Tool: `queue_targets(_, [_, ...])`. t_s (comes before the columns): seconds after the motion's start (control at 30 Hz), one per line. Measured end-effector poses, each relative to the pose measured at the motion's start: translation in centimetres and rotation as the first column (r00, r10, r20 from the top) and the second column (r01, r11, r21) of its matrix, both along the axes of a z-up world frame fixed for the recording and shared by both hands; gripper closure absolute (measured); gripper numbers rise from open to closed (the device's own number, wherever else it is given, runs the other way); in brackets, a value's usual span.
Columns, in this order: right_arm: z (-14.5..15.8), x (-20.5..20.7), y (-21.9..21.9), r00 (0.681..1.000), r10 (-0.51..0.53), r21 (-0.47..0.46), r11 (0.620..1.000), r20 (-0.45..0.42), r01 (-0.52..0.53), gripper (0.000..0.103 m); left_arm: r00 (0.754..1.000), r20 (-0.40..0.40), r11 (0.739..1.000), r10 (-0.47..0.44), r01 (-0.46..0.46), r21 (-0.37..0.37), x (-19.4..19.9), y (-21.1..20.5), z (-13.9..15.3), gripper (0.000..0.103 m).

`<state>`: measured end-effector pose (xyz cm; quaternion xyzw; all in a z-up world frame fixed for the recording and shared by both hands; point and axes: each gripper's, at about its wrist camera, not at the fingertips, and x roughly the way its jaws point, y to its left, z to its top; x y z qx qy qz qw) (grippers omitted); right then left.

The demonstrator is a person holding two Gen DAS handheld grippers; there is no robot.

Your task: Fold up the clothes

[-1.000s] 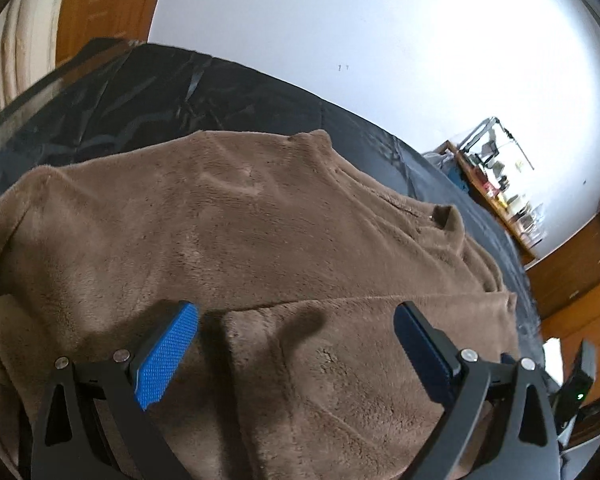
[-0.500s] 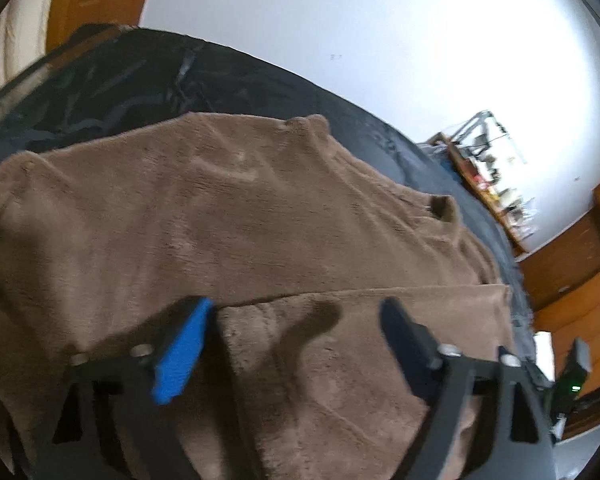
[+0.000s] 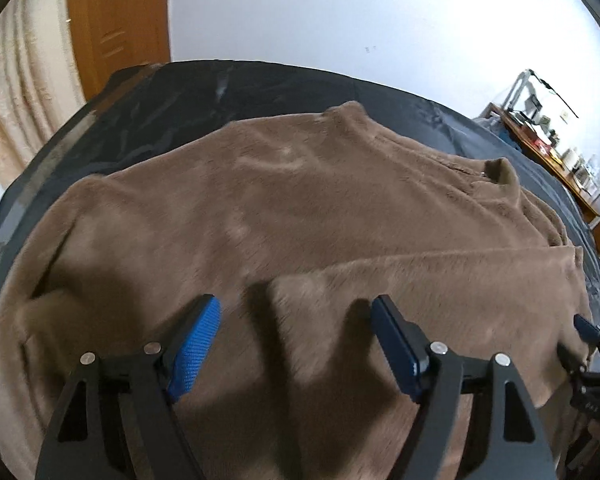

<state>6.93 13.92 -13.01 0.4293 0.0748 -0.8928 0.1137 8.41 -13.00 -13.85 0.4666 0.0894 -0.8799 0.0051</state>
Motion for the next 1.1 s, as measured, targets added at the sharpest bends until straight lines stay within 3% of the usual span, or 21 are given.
queue_targets(0.43, [0.1, -0.1, -0.1, 1.000, 0.001, -0.005, 1.000, 0.001, -0.001, 0.018, 0.984, -0.017, 0.983, 0.179, -0.178, 0.049, 10.9, -10.8, 1.5, 0.021])
queue_targets(0.53, [0.2, 0.0, -0.1, 1.000, 0.002, -0.006, 1.000, 0.001, -0.002, 0.018, 0.973, -0.021, 0.971, 0.229, -0.227, 0.071, 13.6, -13.2, 2.0, 0.021])
queue_targets(0.67, [0.2, -0.1, -0.1, 1.000, 0.002, -0.007, 1.000, 0.001, -0.002, 0.018, 0.950, -0.023, 0.949, 0.313, -0.312, 0.042, 16.4, -15.6, 2.1, 0.021])
queue_targets(0.87, [0.3, -0.1, 0.0, 1.000, 0.003, -0.014, 1.000, 0.002, -0.003, 0.018, 0.928, 0.025, 0.925, 0.371, -0.372, 0.083, 20.0, -17.5, 1.1, 0.021])
queue_targets(1.1, [0.4, -0.1, 0.1, 1.000, 0.006, -0.025, 1.000, 0.002, -0.006, 0.018, 0.933, 0.025, 0.933, 0.358, -0.359, 0.035, 24.3, -17.0, 0.8, 0.021])
